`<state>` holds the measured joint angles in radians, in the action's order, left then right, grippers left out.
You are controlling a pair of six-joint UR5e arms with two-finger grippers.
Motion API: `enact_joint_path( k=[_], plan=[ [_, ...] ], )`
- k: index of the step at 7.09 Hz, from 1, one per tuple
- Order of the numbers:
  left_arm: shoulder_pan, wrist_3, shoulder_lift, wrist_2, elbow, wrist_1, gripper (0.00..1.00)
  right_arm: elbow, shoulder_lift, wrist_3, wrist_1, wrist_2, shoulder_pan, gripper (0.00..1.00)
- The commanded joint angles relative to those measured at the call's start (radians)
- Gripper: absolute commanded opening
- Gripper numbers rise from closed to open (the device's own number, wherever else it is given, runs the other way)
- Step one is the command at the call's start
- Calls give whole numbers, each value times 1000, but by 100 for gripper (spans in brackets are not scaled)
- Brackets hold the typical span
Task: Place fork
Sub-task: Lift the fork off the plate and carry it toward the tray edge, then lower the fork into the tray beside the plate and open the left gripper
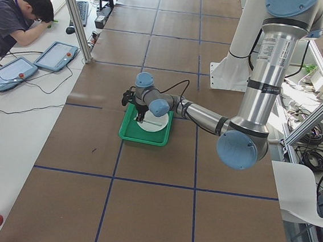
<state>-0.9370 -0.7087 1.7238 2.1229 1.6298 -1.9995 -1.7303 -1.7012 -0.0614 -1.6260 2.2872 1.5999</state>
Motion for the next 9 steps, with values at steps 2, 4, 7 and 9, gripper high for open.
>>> enact_joint_path(
  k=[2, 4, 7, 9],
  plan=[
    [-37, 63, -38, -3, -33, -5, 1, 0, 0, 0, 0, 0, 0, 100],
    [-37, 58, -36, -1, -33, -4, 32, 0, 0, 0, 0, 0, 0, 100],
    [-45, 63, -35, 2, -27, -4, 100, 0, 0, 0, 0, 0, 0, 100],
    [-156, 200, -26, 6, -12, 5, 100, 0, 0, 0, 0, 0, 0, 100]
  ],
)
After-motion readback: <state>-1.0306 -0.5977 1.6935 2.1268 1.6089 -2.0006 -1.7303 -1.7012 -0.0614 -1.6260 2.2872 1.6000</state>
